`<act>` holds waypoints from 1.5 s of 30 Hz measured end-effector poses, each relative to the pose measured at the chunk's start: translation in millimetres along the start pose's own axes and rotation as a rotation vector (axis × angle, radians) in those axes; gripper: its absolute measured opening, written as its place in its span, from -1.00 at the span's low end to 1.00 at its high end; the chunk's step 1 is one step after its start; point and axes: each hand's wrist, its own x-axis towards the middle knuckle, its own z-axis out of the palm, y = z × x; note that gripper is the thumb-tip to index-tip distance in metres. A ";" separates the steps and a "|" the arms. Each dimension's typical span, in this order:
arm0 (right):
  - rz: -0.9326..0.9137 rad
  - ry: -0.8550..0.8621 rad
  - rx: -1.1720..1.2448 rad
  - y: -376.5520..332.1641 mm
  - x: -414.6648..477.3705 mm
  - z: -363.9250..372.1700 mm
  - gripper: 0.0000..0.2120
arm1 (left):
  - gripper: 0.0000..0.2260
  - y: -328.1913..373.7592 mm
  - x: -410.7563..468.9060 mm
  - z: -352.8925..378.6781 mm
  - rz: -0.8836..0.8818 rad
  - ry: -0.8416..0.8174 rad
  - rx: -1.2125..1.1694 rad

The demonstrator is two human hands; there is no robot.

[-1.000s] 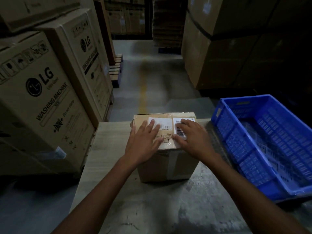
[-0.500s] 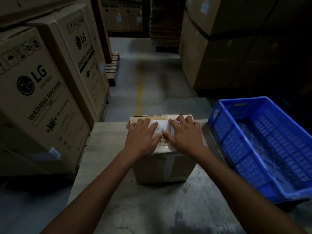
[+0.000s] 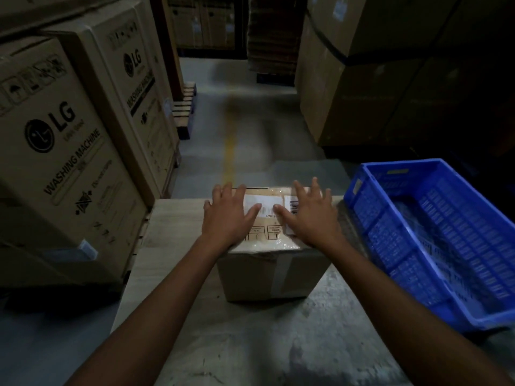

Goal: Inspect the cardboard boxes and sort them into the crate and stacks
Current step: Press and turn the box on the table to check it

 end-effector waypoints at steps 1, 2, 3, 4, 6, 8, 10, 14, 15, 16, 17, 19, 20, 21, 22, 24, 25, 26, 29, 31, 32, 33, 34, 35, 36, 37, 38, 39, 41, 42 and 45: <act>0.046 0.015 0.031 0.0 -3.0 0.9 -0.13 | -0.42 0.4 -2.9 0.6 -0.004 0.005 -0.024; 0.079 0.030 0.061 0.7 -7.4 1.4 -0.13 | -0.41 1.6 -7.9 1.0 -0.017 0.022 -0.056; 0.107 0.049 0.090 2.4 -13.2 1.0 -0.13 | -0.40 2.3 -14.6 1.0 -0.049 0.048 -0.107; 0.142 0.068 0.118 5.2 -19.7 0.6 -0.13 | -0.39 2.3 -22.1 1.3 -0.101 0.077 -0.173; 0.252 0.088 0.196 12.7 -33.5 -2.0 -0.11 | -0.38 -0.1 -39.6 1.2 -0.221 0.113 -0.354; 0.359 0.075 0.307 18.2 -43.5 -7.6 -0.09 | -0.45 -5.2 -53.1 2.3 -0.325 0.080 -0.614; 0.368 0.049 0.380 19.9 -45.7 -12.5 -0.12 | -0.55 -10.3 -56.2 2.9 -0.382 0.056 -0.838; 0.324 0.071 0.454 15.4 -50.4 -18.6 -0.22 | -0.63 -11.0 -57.5 -5.5 -0.333 0.119 -0.932; 0.318 0.096 0.492 13.7 -54.5 -19.9 -0.26 | -0.67 -10.3 -59.0 -7.8 -0.314 0.154 -0.945; 0.313 0.132 0.547 12.7 -58.5 -19.5 -0.31 | -0.69 -11.1 -60.3 -8.5 -0.297 0.191 -0.970; 0.312 0.169 0.616 11.7 -62.7 -17.2 -0.37 | -0.71 -12.3 -61.7 -8.9 -0.279 0.222 -1.011; 0.347 0.213 0.763 10.7 -69.0 -6.1 -0.49 | -0.69 -16.4 -62.3 -7.4 -0.291 0.283 -1.137; 0.372 0.211 0.818 11.6 -71.3 2.9 -0.52 | -0.72 -19.0 -62.6 -4.1 -0.333 0.304 -1.221; 0.392 0.192 0.843 13.1 -73.7 13.3 -0.54 | -0.75 -21.9 -63.6 0.9 -0.382 0.317 -1.298; 0.410 0.166 0.844 14.4 -77.2 24.5 -0.55 | -0.78 -23.9 -66.9 6.0 -0.435 0.314 -1.349; 0.433 0.147 0.807 17.4 -87.5 47.7 -0.60 | -0.87 -31.9 -78.3 23.3 -0.529 0.220 -1.427; 0.431 0.158 0.787 17.9 -93.6 57.3 -0.62 | -0.86 -37.8 -86.0 34.0 -0.573 0.143 -1.473; 0.420 0.175 0.770 18.6 -98.9 65.6 -0.64 | -0.79 -43.3 -94.4 44.4 -0.606 0.066 -1.504; 0.419 0.196 0.753 21.6 -111.0 83.9 -0.68 | -0.61 -53.7 -122.9 70.1 -0.648 -0.091 -1.494; 0.453 0.184 0.750 25.8 -119.4 96.2 -0.70 | -0.60 -53.2 -142.1 81.9 -0.643 -0.122 -1.398; 0.473 0.164 0.742 27.9 -125.9 103.1 -0.71 | -0.57 -52.1 -150.1 87.8 -0.638 -0.133 -1.326; 0.488 0.139 0.728 29.3 -133.7 109.9 -0.72 | -0.54 -52.0 -156.5 94.3 -0.630 -0.141 -1.259; 0.488 0.124 0.708 30.6 -142.1 117.0 -0.72 | -0.53 -52.4 -161.6 99.8 -0.620 -0.151 -1.208; 0.472 0.125 0.686 32.1 -150.2 121.8 -0.73 | -0.53 -53.8 -165.2 103.1 -0.607 -0.150 -1.176; 0.448 0.134 0.662 34.0 -156.4 124.6 -0.74 | -0.53 -54.7 -167.5 103.5 -0.593 -0.147 -1.158; 0.430 0.137 0.642 35.5 -159.7 125.1 -0.74 | -0.51 -56.2 -167.7 103.0 -0.578 -0.143 -1.137; 0.413 0.121 0.629 36.9 -160.9 123.6 -0.74 | -0.49 -57.8 -167.6 101.9 -0.549 -0.134 -1.095; 0.389 0.084 0.601 38.2 -161.3 120.6 -0.74 | -0.45 -59.5 -168.3 101.9 -0.503 -0.106 -1.004; 0.294 0.031 0.422 39.8 -159.6 115.4 -0.69 | -0.40 -60.6 -170.6 101.0 -0.340 -0.027 -0.698; 0.213 0.032 0.287 38.9 -157.3 112.9 -0.62 | -0.40 -59.0 -170.2 100.0 -0.228 0.025 -0.545; -0.058 -0.082 -0.003 29.8 -143.9 110.8 -0.29 | -0.37 -54.1 -155.7 98.9 0.061 0.052 -0.219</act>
